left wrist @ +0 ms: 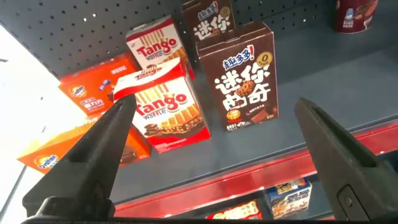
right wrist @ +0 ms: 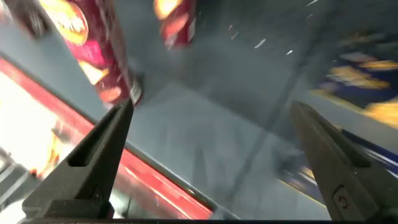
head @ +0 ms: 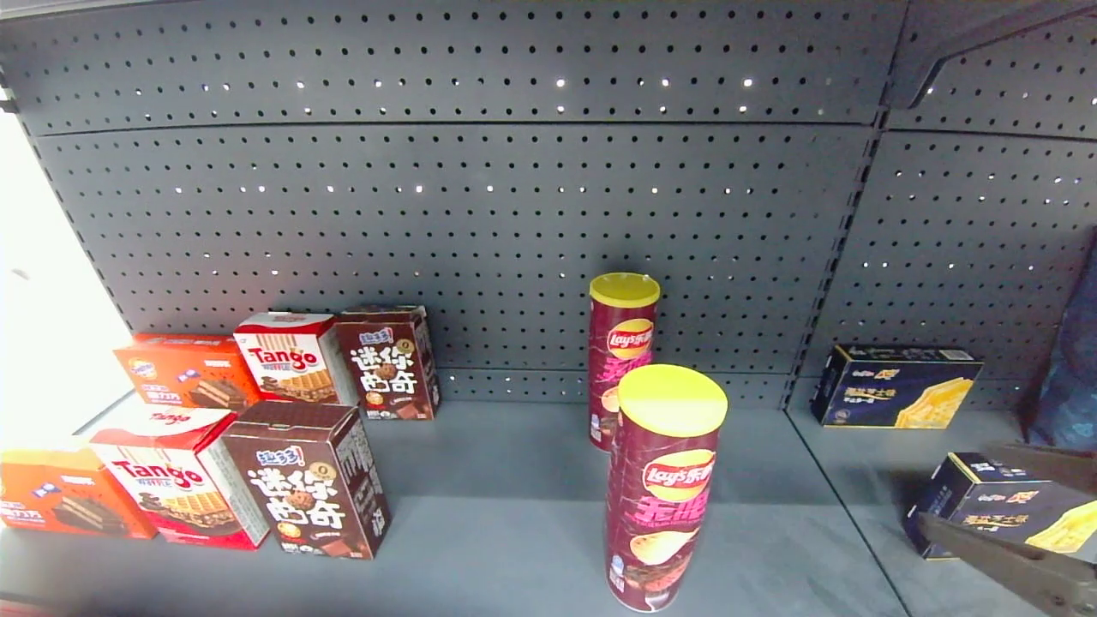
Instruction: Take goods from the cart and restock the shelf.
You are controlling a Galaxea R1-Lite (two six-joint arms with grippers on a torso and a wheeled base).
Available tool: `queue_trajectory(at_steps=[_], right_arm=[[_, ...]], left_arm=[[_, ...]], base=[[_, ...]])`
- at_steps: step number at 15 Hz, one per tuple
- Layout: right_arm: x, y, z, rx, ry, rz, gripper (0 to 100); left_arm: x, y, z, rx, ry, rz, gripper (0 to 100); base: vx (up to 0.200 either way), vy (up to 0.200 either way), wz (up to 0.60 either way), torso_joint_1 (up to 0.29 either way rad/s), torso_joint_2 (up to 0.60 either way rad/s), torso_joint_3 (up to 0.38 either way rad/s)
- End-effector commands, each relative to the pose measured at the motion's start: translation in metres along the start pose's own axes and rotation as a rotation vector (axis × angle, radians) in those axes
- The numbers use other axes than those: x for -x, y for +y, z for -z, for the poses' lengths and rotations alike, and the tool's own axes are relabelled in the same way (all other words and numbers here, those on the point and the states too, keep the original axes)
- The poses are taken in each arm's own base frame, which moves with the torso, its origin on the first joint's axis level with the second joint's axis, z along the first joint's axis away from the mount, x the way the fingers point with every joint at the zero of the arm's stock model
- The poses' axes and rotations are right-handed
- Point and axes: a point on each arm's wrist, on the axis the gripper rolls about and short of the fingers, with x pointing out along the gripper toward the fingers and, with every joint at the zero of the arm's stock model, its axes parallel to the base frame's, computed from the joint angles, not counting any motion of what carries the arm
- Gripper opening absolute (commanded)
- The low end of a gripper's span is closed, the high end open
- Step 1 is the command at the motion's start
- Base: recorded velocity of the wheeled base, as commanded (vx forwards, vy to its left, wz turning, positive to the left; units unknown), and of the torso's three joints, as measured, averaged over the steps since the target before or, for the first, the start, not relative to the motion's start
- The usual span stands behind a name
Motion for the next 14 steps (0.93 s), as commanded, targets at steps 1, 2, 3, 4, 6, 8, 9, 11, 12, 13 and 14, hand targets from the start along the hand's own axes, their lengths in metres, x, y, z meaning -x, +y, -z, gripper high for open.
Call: queue_trajectory(at_steps=[1, 2, 3, 4, 6, 8, 9, 11, 12, 13, 14], right_arm=[[-0.056, 0.013, 0.005, 0.040, 0.161, -0.051, 100], [-0.069, 0.018, 0.012, 0.055, 0.184, -0.052, 100], [-0.079, 0.019, 0.013, 0.055, 0.190, -0.051, 100], [-0.085, 0.019, 0.014, 0.056, 0.200, -0.051, 100], [-0.092, 0.020, 0.015, 0.057, 0.220, -0.049, 100], [-0.104, 0.021, 0.013, 0.060, 0.236, -0.052, 100], [-0.107, 0.021, 0.012, 0.059, 0.234, -0.052, 100], [-0.113, 0.022, 0.009, 0.058, 0.229, -0.052, 100], [-0.116, 0.022, 0.008, 0.059, 0.234, -0.052, 100], [-0.119, 0.022, 0.009, 0.060, 0.240, -0.052, 100], [-0.121, 0.023, 0.009, 0.061, 0.243, -0.054, 100]], left_arm=[[-0.002, -0.001, 0.002, -0.003, 0.016, 0.004, 100], [-0.002, -0.001, 0.002, -0.001, 0.014, 0.003, 100], [-0.002, -0.001, 0.002, -0.001, 0.014, 0.003, 100], [-0.002, -0.001, 0.001, 0.000, 0.014, 0.003, 100], [-0.004, -0.001, 0.001, 0.000, 0.019, 0.009, 100], [-0.005, -0.001, 0.001, 0.000, 0.026, 0.014, 100], [-0.005, -0.001, 0.001, 0.000, 0.024, 0.015, 100], [-0.005, -0.001, 0.000, 0.000, 0.024, 0.018, 100], [-0.007, -0.002, 0.001, -0.002, 0.032, 0.020, 100], [-0.007, -0.002, 0.001, -0.002, 0.032, 0.020, 100], [-0.006, -0.002, 0.001, 0.000, 0.032, 0.020, 100]], base=[[0.000, 0.000, 0.00, 0.000, 0.00, 0.000], [0.000, 0.000, 0.00, 0.000, 0.00, 0.000], [0.000, 0.000, 0.00, 0.000, 0.00, 0.000], [0.000, 0.000, 0.00, 0.000, 0.00, 0.000], [0.000, 0.000, 0.00, 0.000, 0.00, 0.000], [0.000, 0.000, 0.00, 0.000, 0.00, 0.000], [0.000, 0.000, 0.00, 0.000, 0.00, 0.000], [0.000, 0.000, 0.00, 0.000, 0.00, 0.000], [0.000, 0.000, 0.00, 0.000, 0.00, 0.000], [0.000, 0.000, 0.00, 0.000, 0.00, 0.000], [0.000, 0.000, 0.00, 0.000, 0.00, 0.000]])
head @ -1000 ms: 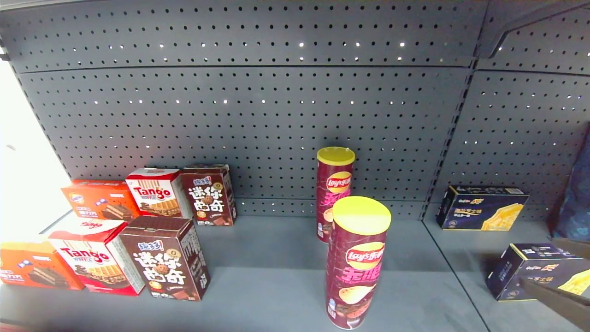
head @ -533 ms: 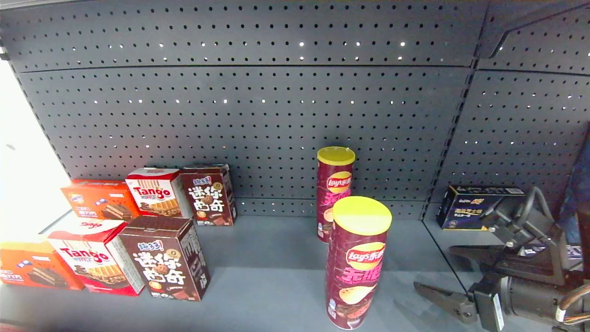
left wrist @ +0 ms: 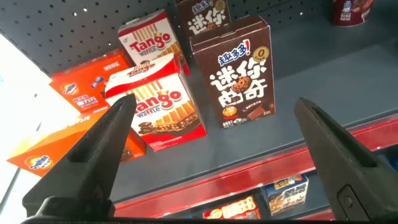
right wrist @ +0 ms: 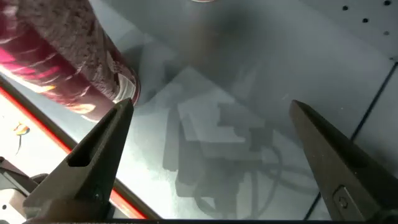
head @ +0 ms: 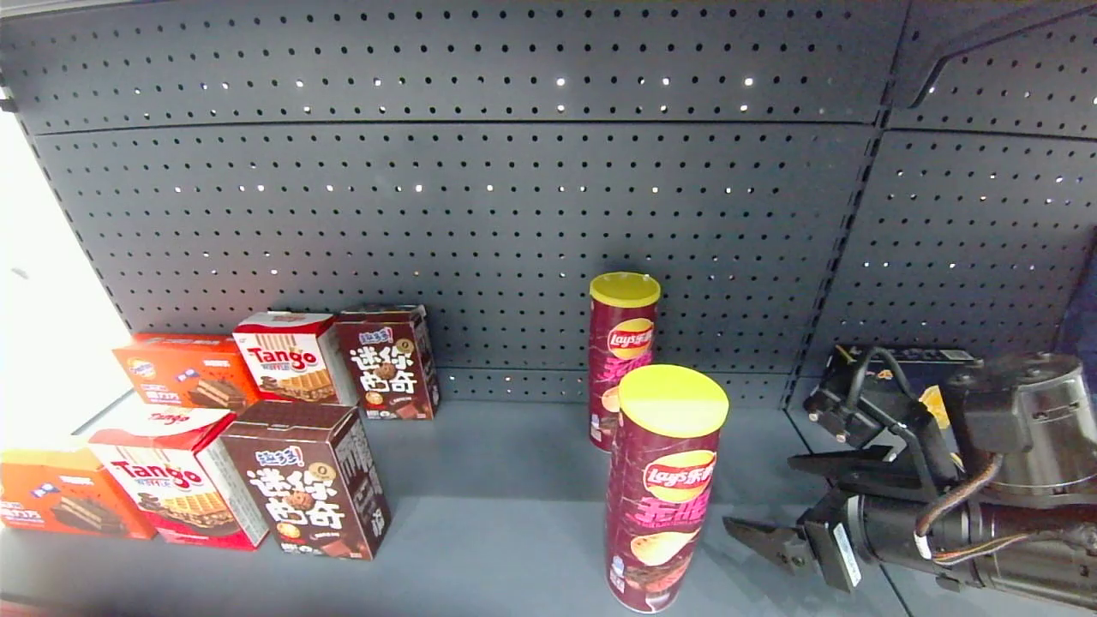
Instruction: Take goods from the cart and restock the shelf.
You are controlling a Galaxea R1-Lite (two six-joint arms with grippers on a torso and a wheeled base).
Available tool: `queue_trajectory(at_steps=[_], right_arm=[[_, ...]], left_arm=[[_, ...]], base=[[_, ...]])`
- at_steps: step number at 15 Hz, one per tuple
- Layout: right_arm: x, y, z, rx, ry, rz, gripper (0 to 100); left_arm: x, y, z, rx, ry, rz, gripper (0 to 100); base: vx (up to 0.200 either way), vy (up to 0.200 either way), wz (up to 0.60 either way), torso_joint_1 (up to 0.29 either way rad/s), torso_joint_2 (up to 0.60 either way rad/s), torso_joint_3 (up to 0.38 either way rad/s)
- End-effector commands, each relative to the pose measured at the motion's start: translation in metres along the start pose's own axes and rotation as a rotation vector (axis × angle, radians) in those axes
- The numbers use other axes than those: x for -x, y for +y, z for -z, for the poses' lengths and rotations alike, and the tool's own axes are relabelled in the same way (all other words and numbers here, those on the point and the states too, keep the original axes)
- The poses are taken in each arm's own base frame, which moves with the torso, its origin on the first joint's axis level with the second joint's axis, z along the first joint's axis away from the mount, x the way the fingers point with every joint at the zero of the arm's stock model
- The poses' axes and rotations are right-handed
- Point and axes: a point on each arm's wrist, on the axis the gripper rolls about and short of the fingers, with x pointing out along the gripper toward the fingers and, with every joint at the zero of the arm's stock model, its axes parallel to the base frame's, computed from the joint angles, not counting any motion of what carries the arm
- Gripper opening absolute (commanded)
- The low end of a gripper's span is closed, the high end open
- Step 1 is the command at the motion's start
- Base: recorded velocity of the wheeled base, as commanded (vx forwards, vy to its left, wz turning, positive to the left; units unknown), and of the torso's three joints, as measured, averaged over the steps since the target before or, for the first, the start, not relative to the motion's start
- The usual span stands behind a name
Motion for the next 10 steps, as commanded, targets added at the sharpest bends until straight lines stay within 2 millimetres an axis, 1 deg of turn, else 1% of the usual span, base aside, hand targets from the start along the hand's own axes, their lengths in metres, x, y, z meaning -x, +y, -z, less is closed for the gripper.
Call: queue_trajectory(at_steps=[1, 5, 7, 10], right_arm=[[-0.0067, 0.0014, -0.0021, 0.004, 0.010, -0.006, 100], [-0.0146, 0.0066, -0.0114, 0.017, 0.000, -0.020, 100], [-0.0148, 0.0079, -0.0082, 0.021, 0.012, -0.024, 100], [-0.0152, 0.0086, -0.0087, 0.023, 0.010, -0.027, 100]], left_arm=[[-0.0014, -0.0004, 0.0008, 0.000, 0.009, 0.001, 100], [-0.0011, -0.0002, 0.0000, 0.002, 0.006, 0.001, 100], [-0.0010, 0.0000, -0.0005, 0.021, 0.003, -0.001, 100], [-0.0010, -0.0002, 0.0004, 0.036, 0.007, -0.002, 100]], base=[[0.000, 0.000, 0.00, 0.000, 0.00, 0.000], [0.000, 0.000, 0.00, 0.000, 0.00, 0.000], [0.000, 0.000, 0.00, 0.000, 0.00, 0.000], [0.000, 0.000, 0.00, 0.000, 0.00, 0.000]])
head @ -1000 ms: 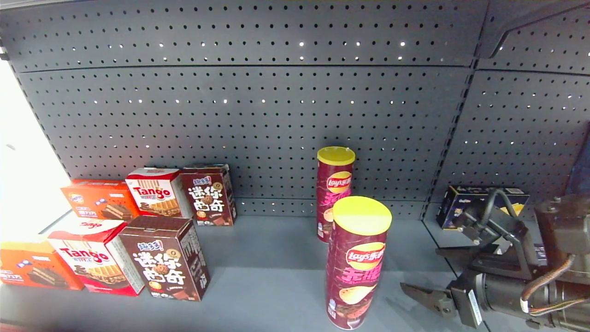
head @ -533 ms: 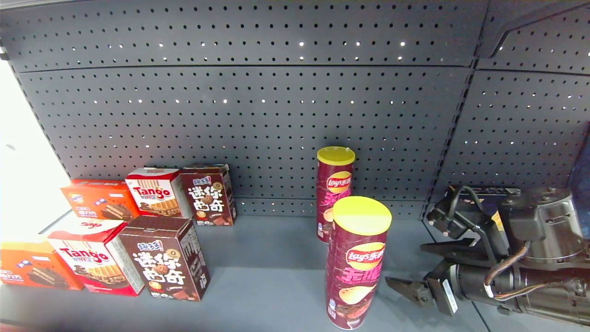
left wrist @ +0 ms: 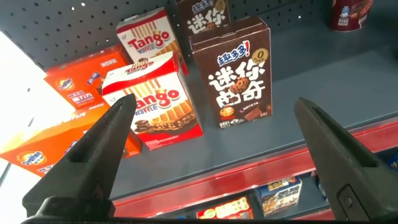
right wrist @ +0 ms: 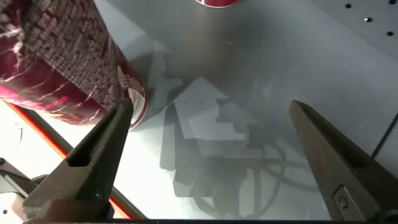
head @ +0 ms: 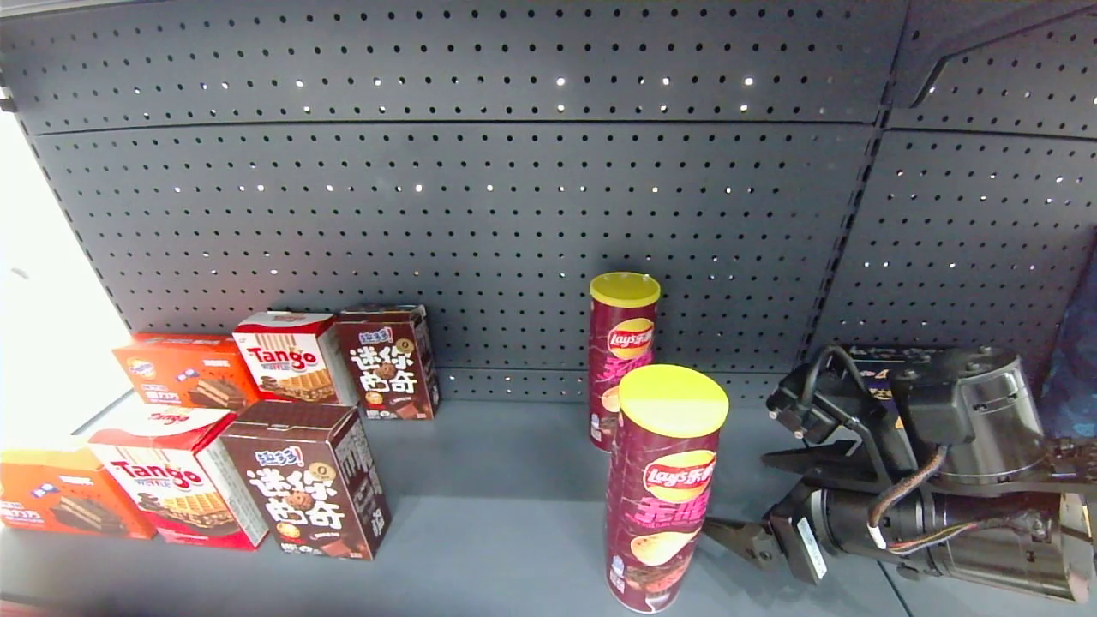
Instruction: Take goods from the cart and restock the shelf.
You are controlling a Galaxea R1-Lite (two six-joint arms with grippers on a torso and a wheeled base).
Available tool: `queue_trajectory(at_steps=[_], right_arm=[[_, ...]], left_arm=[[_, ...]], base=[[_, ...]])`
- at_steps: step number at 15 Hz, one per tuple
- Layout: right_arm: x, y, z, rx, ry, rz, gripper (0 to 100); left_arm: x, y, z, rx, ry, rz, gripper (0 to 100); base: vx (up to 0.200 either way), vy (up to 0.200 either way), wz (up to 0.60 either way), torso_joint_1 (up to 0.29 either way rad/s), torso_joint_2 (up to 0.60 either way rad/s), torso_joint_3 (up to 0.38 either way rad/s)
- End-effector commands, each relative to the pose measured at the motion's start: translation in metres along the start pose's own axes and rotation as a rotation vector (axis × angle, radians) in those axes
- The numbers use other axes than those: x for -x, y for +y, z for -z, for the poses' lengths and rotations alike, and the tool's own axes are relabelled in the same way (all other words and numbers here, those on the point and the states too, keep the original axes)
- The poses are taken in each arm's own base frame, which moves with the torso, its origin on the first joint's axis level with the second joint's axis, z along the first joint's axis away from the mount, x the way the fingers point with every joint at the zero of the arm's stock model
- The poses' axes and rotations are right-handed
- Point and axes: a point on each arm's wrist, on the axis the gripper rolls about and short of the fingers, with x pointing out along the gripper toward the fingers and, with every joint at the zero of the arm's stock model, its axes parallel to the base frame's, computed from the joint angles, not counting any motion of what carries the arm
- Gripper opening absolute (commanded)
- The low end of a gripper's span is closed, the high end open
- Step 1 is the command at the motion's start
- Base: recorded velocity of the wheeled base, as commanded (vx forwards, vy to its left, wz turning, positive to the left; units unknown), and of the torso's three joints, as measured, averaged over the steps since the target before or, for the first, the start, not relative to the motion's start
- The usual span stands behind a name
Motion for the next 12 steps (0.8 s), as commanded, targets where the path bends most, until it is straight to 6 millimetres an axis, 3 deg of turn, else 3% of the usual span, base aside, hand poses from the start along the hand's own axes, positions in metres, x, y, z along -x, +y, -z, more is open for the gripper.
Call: queue_trajectory(at_steps=[1, 12], right_arm=[[0.0001, 0.0030, -0.0002, 0.007, 0.000, -0.011, 100], [0.0001, 0.0058, 0.0051, 0.014, 0.016, -0.020, 100]], left_arm=[[-0.0007, -0.0002, 0.0004, -0.001, 0.005, 0.000, 100], [-0.0007, -0.0002, 0.0004, 0.001, 0.005, 0.000, 100]], base=[[0.000, 0.000, 0.00, 0.000, 0.00, 0.000], [0.000, 0.000, 0.00, 0.000, 0.00, 0.000]])
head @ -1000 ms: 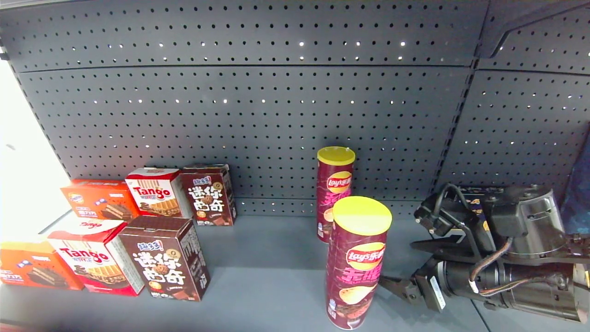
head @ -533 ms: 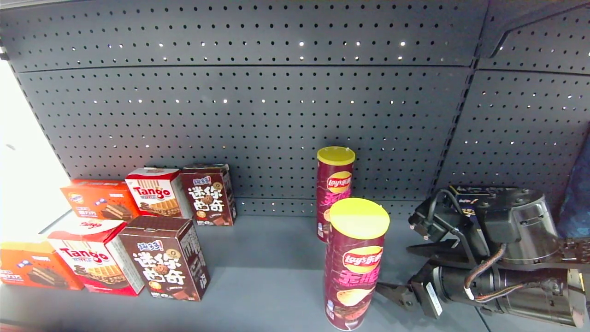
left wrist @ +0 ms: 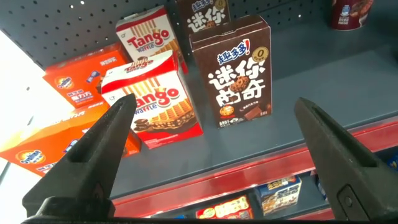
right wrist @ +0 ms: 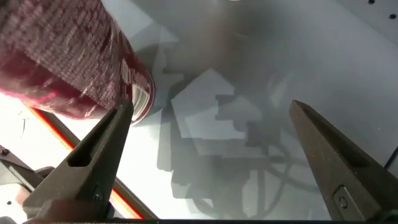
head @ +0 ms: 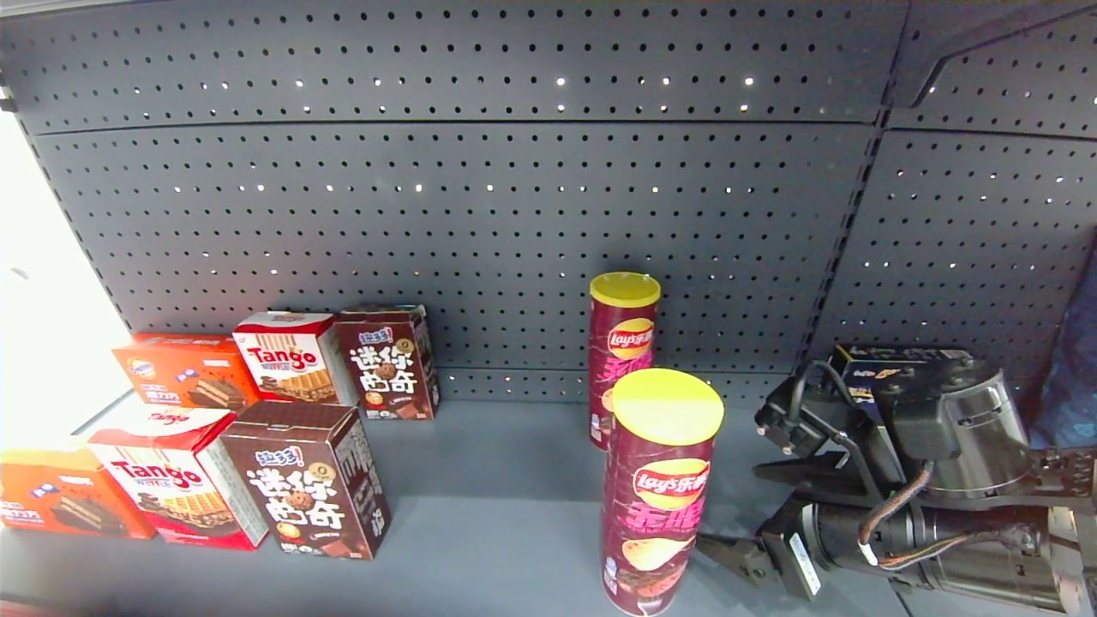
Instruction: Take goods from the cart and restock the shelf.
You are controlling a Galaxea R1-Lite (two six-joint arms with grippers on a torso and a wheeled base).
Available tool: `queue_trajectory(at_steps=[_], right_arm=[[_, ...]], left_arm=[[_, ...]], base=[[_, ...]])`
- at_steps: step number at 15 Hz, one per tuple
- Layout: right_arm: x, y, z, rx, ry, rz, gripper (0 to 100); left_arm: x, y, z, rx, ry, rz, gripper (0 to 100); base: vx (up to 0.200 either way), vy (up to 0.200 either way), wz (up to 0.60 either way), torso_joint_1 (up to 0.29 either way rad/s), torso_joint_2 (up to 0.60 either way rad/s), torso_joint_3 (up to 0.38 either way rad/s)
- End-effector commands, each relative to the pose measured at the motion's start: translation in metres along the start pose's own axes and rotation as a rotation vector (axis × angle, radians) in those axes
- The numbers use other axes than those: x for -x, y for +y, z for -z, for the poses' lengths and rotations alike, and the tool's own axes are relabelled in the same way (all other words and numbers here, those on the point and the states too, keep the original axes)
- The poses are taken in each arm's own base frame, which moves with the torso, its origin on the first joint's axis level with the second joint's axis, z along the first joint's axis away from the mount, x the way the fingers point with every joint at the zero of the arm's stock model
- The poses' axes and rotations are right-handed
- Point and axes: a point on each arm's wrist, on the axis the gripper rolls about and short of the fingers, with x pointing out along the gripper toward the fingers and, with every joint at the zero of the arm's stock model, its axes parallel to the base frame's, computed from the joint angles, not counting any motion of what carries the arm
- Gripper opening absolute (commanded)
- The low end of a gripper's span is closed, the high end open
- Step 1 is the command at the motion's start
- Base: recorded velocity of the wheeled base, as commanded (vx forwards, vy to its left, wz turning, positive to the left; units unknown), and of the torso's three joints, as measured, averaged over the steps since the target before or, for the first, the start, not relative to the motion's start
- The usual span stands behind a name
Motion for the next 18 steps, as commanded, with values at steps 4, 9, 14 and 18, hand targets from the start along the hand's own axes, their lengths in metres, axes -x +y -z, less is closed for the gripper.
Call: queue_trajectory(at_steps=[4, 9, 14, 18], right_arm=[[0.010, -0.003, 0.007, -0.007, -0.003, 0.009, 100], [0.008, -0.001, 0.006, -0.002, -0.003, 0.001, 100], [0.004, 0.004, 0.005, 0.012, 0.005, -0.015, 100], [-0.001, 0.007, 0.002, 0.019, 0.008, -0.025, 100]], left_arm=[[-0.001, 0.000, 0.000, 0.000, 0.004, -0.001, 100], [-0.002, -0.001, 0.004, -0.002, 0.019, 0.000, 100], [-0.003, -0.002, 0.009, 0.014, 0.033, 0.000, 100], [-0.003, -0.002, 0.009, 0.014, 0.033, 0.001, 100]], base=[[0.000, 0.000, 0.00, 0.000, 0.00, 0.000], [0.000, 0.000, 0.00, 0.000, 0.00, 0.000], [0.000, 0.000, 0.00, 0.000, 0.00, 0.000], [0.000, 0.000, 0.00, 0.000, 0.00, 0.000]])
